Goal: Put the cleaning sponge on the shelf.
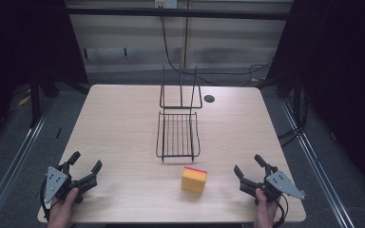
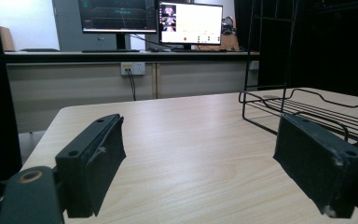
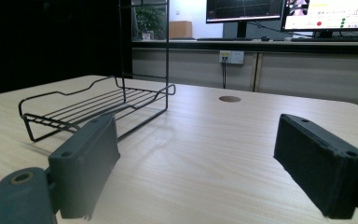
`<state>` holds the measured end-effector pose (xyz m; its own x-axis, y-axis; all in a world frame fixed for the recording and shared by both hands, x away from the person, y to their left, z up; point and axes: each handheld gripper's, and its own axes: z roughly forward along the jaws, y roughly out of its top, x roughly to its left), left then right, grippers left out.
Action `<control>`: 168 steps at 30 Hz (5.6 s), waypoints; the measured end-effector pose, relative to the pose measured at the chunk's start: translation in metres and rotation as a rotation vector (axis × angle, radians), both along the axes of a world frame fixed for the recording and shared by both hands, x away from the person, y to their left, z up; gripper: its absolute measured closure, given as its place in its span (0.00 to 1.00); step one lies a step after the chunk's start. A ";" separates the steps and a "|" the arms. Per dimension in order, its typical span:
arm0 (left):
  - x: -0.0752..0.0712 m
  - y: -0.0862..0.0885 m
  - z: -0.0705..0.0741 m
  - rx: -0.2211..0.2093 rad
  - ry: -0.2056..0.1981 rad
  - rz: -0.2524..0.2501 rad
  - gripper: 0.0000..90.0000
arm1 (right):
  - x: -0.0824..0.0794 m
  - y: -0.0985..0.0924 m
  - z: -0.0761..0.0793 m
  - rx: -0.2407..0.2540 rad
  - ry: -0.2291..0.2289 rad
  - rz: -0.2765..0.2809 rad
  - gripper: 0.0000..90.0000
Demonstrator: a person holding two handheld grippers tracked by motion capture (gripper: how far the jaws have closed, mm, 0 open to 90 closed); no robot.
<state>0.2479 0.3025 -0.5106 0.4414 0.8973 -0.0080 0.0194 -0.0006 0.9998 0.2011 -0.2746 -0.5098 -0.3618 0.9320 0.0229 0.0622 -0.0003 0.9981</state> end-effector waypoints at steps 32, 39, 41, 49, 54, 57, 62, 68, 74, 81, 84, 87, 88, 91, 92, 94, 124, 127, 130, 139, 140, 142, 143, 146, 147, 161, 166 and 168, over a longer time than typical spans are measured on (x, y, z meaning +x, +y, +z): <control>0.000 0.000 0.000 -0.001 0.000 0.000 0.17 | 0.005 0.004 0.009 0.033 0.250 0.247 0.18; 0.000 0.000 0.000 -0.001 0.000 -0.001 0.17 | 0.003 0.010 0.013 0.040 0.250 0.330 0.19; 0.000 0.000 0.000 -0.001 0.000 -0.001 0.17 | 0.003 0.012 0.014 0.034 0.254 0.342 0.19; 0.000 0.000 0.000 0.000 0.000 0.000 0.17 | 0.004 0.024 0.021 0.015 0.271 0.440 0.19; 0.000 0.000 0.000 0.000 0.000 0.000 0.17 | 0.003 0.030 0.024 0.009 0.271 0.498 0.20; 0.000 0.000 0.000 0.000 0.000 0.000 0.17 | 0.002 0.034 0.026 0.004 0.266 0.520 0.20; 0.000 0.000 0.000 0.000 -0.001 0.000 0.17 | 0.000 0.037 0.030 -0.001 0.255 0.545 0.20; 0.000 0.000 0.000 0.000 0.000 0.000 0.17 | -0.002 0.041 0.035 0.003 0.236 0.582 0.18; 0.000 0.000 0.000 0.000 -0.001 0.000 0.17 | 0.000 0.046 0.037 -0.003 0.233 0.612 0.16; 0.000 0.000 0.000 0.000 0.000 0.000 0.17 | 0.006 0.053 0.040 -0.006 0.217 0.632 0.17; 0.000 0.000 0.000 0.000 -0.001 0.000 0.17 | 0.010 0.057 0.042 -0.008 0.208 0.649 0.18; 0.000 0.000 0.000 -0.001 0.000 0.000 0.17 | 0.014 0.062 0.042 -0.019 0.215 0.665 0.21; 0.000 0.000 0.000 0.000 0.000 0.000 0.17 | 0.015 0.065 0.042 -0.025 0.218 0.668 0.21; 0.000 0.000 0.000 0.000 0.000 0.000 0.17 | 0.018 0.069 0.041 -0.027 0.218 0.678 0.23; 0.000 0.000 0.000 0.000 0.000 0.000 0.17 | 0.021 0.073 0.040 -0.022 0.218 0.684 0.24; 0.000 0.000 0.000 0.000 -0.001 0.000 0.17 | 0.023 0.075 0.040 -0.024 0.217 0.693 0.26; 0.000 0.000 0.000 0.000 0.000 0.000 0.17 | 0.042 0.100 0.019 -0.014 0.208 0.777 0.54; 0.000 0.000 0.000 0.000 -0.001 0.000 0.17 | 0.042 0.100 0.018 -0.014 0.208 0.780 0.56; 0.000 0.000 0.000 0.000 -0.001 0.000 0.17 | 0.043 0.101 0.018 -0.015 0.202 0.793 0.62; 0.000 0.000 0.000 0.000 -0.001 0.000 0.17 | 0.042 0.101 0.020 -0.016 0.207 0.794 0.65; 0.000 0.000 0.000 0.000 -0.001 0.000 0.17 | 0.042 0.101 0.020 -0.016 0.207 0.794 0.65; 0.000 0.000 0.000 0.000 -0.001 0.000 0.17 | 0.042 0.101 0.021 -0.012 0.211 0.793 0.65; 0.000 0.000 0.000 0.000 -0.001 0.000 0.17 | 0.042 0.101 0.021 -0.011 0.211 0.795 0.66; 0.000 0.000 0.000 0.000 -0.001 0.000 0.17 | 0.041 0.100 0.023 -0.012 0.209 0.796 0.66; 0.000 0.000 0.000 0.000 -0.001 0.000 0.17 | 0.041 0.100 0.023 -0.010 0.208 0.795 0.66; 0.000 0.000 0.000 0.000 -0.001 0.000 0.17 | 0.044 0.104 0.032 -0.016 0.204 0.814 0.66; 0.000 0.000 0.000 0.000 -0.001 0.000 0.17 | 0.046 0.104 0.034 -0.021 0.212 0.815 0.66; 0.000 0.000 0.000 0.000 -0.001 0.000 0.17 | 0.047 0.104 0.038 -0.023 0.211 0.814 0.66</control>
